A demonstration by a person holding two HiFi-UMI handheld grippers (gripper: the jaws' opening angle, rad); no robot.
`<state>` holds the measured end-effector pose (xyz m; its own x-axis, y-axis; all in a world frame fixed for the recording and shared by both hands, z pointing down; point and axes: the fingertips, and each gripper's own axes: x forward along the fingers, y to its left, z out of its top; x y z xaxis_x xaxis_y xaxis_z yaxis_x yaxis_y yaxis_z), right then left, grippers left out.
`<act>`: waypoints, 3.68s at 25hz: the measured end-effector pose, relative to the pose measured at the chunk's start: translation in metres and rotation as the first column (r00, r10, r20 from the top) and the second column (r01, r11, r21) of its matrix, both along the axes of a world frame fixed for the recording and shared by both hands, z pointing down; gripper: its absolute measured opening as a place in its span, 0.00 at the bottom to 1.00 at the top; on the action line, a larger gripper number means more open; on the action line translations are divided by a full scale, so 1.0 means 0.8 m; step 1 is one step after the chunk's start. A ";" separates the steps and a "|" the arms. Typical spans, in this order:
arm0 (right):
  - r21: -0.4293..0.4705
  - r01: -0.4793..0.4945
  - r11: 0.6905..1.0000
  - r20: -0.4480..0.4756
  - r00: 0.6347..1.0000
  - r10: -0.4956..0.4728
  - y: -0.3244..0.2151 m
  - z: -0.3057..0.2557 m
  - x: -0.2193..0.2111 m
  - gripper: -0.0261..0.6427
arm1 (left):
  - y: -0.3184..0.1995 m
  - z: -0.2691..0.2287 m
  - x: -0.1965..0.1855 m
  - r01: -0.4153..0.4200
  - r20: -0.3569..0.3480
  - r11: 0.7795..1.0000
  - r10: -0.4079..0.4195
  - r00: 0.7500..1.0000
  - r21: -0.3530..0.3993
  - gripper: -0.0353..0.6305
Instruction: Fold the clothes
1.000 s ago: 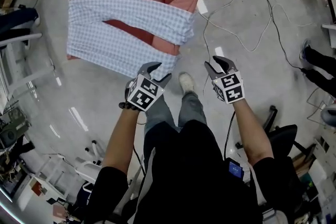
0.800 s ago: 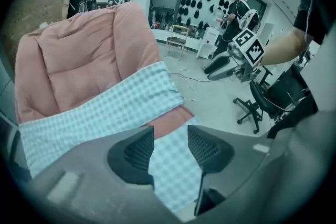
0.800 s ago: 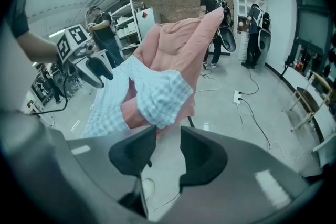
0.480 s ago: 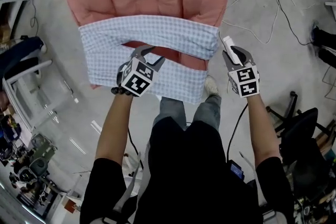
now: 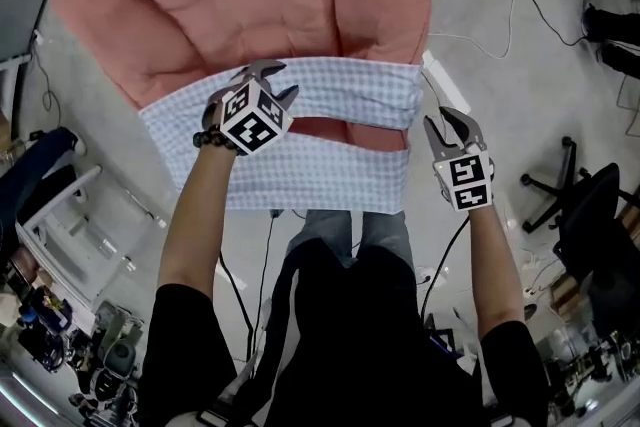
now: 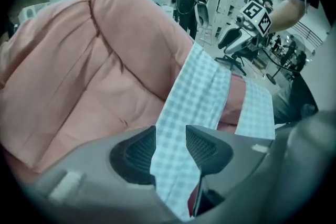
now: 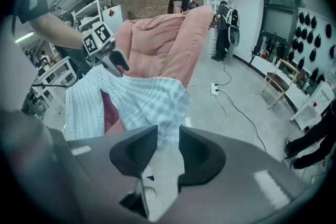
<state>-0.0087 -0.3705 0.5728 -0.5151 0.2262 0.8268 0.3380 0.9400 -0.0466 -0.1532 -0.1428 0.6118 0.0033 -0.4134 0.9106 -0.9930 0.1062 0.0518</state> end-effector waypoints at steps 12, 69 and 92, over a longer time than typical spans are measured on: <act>0.021 0.014 1.000 0.023 1.000 -0.014 -0.013 0.029 0.012 0.24 | -0.026 0.084 -0.012 -0.227 -0.116 0.970 0.217 0.969 -0.089 0.49; 0.371 0.819 0.438 -0.017 0.478 -0.878 -0.059 0.058 -0.108 0.06 | -0.004 -0.020 0.094 0.175 0.101 0.959 -0.156 0.983 -0.223 0.07; 0.568 0.301 0.766 0.077 0.907 -0.414 -0.132 -0.047 0.125 0.06 | 0.007 -0.145 0.242 -0.035 0.245 0.999 0.044 0.969 -0.039 0.07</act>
<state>0.0912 -0.4762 0.5348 -0.6423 -0.0205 0.7662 0.6034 0.6028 0.5220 0.0403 -0.1371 0.4958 -0.2061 -0.3861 0.8991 -0.9784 0.0641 -0.1967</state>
